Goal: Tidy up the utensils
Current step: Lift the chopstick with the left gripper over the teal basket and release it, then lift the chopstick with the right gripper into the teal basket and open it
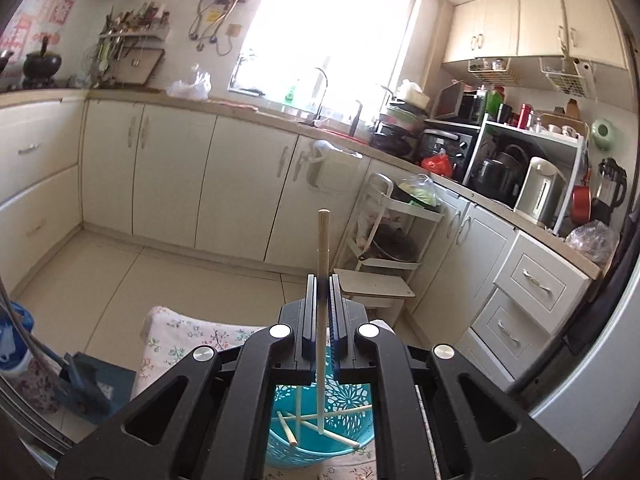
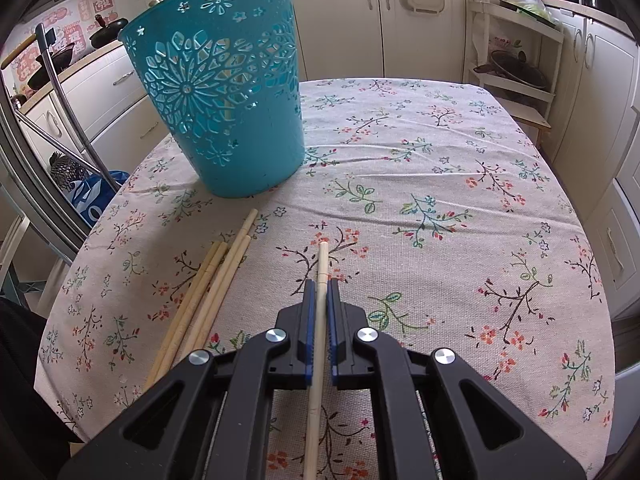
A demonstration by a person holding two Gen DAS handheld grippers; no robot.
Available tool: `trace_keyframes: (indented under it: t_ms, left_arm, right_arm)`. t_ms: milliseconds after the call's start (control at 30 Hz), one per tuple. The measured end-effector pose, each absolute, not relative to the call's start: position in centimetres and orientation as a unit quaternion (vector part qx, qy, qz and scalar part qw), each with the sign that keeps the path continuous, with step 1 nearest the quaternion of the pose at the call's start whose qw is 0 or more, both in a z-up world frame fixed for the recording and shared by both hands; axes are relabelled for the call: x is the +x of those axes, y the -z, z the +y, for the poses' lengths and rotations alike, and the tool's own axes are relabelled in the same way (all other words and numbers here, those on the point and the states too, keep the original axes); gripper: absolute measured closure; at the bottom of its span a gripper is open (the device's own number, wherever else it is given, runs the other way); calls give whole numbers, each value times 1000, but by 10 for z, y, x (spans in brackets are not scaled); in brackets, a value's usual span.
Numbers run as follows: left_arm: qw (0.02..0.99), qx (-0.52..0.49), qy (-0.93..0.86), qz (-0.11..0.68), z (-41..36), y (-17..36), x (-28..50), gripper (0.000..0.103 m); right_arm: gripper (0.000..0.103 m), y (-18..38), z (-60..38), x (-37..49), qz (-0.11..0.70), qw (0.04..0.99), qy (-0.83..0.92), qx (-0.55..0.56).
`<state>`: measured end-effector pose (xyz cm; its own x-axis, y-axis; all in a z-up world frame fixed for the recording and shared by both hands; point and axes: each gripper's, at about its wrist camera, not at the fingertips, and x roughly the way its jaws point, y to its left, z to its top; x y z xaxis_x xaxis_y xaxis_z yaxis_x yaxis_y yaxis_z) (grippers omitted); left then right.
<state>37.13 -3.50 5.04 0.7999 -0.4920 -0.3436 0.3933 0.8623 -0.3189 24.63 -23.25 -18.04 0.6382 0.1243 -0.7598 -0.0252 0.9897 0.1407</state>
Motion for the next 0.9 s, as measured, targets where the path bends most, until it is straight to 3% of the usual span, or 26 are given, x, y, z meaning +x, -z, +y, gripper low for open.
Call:
trace_keyframes:
  t_ms: [233,433,500,600,667,900]
  left_arm:
    - [947,-90,211,223,-39,-24,383,98]
    - [925,-55,202,318,-51,29,398,97]
    - [919,-49,200,336,-52,39,396,91]
    - [918,-52,201,337,-46,42,382,72]
    - [920,-59,197,333,-40,41,370,50]
    - [919,-92,173,341,-5,46,337,36]
  right_arm:
    - [96,180,-231,247,423,903,-39,55]
    - [96,180,-232,247,424,903,-40,56]
    - [95,180,-231,247,424,903,-43,58]
    - [92,180,-231,247,424,902,-47,60]
    - [88,180,-232,247,424,902,-54,66]
    - [88,180,-228,246,423,903,-49,52]
